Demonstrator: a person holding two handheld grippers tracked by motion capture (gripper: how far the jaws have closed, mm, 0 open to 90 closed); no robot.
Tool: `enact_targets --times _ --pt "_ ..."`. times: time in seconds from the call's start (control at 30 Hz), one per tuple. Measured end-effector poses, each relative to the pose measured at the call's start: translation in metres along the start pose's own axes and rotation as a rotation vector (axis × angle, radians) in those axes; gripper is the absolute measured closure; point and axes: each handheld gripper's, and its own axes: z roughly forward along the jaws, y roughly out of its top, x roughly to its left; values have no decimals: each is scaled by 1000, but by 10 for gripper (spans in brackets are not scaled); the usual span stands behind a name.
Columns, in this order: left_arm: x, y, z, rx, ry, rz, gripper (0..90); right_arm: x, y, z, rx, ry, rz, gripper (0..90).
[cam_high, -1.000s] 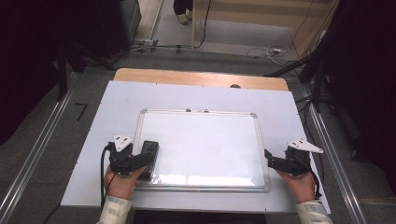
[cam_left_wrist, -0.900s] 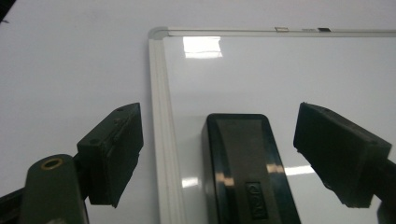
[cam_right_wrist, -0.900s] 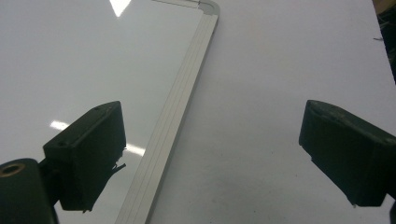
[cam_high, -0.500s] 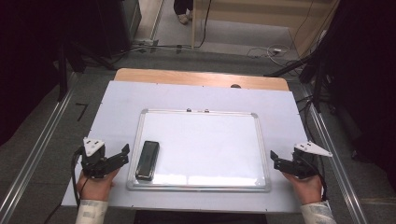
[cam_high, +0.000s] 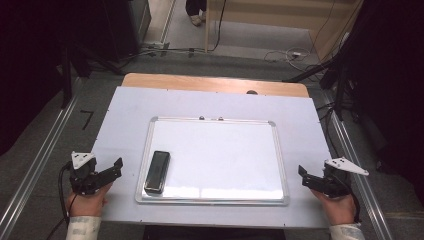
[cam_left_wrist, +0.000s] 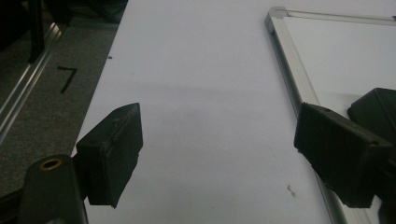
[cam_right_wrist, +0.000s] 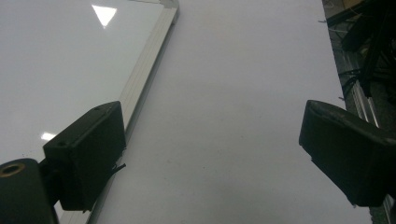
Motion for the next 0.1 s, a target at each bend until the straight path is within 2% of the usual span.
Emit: enact_targets --times 0.1 --pt "1 0 1 -1 2 -4 159 -1 -1 0 1 -3 0 58"
